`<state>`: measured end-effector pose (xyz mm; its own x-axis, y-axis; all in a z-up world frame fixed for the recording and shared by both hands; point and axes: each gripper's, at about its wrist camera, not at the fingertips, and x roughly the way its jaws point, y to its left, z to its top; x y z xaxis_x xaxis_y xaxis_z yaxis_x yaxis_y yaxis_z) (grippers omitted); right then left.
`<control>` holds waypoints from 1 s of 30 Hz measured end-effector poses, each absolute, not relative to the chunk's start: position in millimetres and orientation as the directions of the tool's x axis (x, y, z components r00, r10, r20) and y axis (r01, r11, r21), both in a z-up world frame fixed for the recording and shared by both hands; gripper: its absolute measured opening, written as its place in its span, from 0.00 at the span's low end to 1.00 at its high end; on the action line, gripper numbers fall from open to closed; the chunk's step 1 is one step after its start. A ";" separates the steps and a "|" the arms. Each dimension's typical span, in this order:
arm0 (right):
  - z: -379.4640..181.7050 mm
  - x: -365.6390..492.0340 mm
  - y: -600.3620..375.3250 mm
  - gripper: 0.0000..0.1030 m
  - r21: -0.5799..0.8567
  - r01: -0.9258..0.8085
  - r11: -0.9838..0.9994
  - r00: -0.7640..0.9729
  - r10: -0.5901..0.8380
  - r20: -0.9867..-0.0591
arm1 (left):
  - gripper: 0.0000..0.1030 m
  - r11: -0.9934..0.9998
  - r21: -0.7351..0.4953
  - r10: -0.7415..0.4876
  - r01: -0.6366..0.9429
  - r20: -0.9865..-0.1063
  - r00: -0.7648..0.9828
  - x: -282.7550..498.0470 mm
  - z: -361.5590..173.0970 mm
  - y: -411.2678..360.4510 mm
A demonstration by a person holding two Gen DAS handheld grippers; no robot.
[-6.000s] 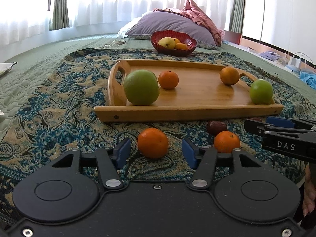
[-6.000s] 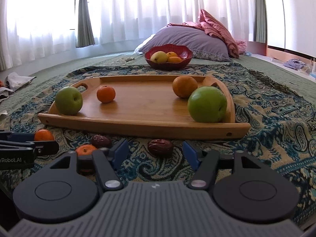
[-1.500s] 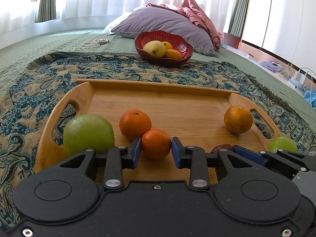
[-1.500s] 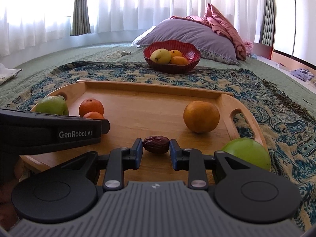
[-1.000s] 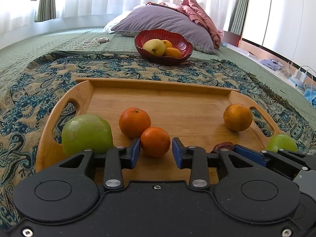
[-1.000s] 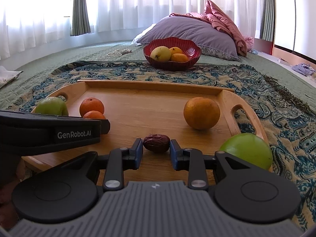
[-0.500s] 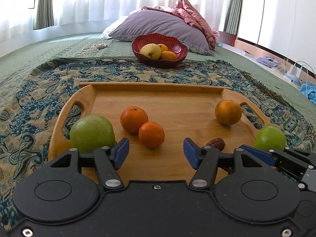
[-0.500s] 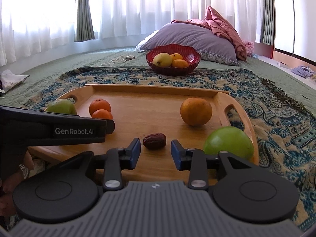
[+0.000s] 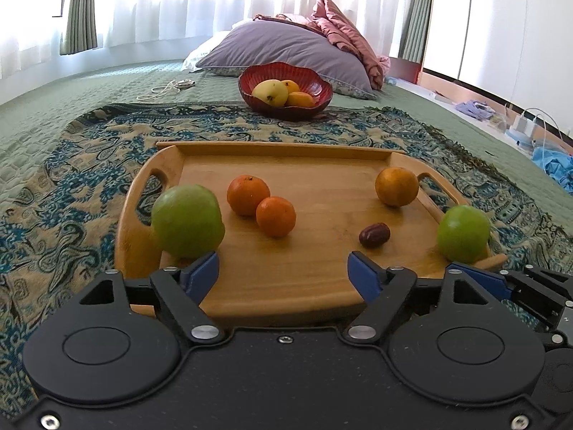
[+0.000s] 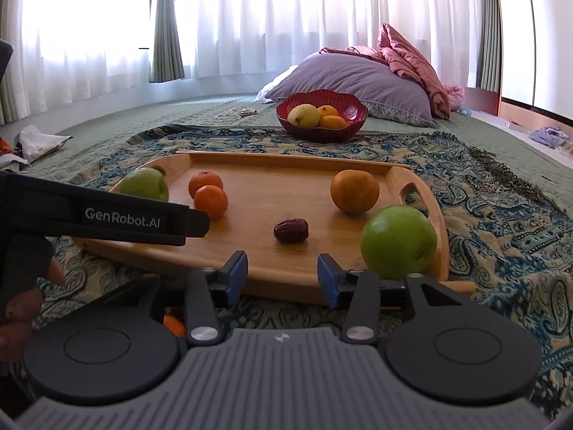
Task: Organize fruits
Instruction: 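Open the left tool beside the other tangerines while the right tool releases the date, then withdraw both tools from the tray back toward the remaining fruit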
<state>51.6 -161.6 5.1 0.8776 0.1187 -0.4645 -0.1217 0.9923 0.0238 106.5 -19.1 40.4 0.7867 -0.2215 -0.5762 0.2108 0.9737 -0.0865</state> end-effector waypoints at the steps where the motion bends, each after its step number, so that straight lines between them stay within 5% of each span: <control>1: 5.7 49.4 -161.5 0.62 0.024 -0.124 0.992 0.878 0.121 -0.463 | 0.78 0.974 -0.084 -0.220 0.211 -0.577 0.787 103.5 40.4 -18.3; 30: -6.1 -0.8 -130.0 0.67 0.037 -0.282 0.959 0.840 0.265 -0.473 | 0.87 0.971 -0.079 -0.223 0.225 -0.628 0.745 75.8 25.3 -7.1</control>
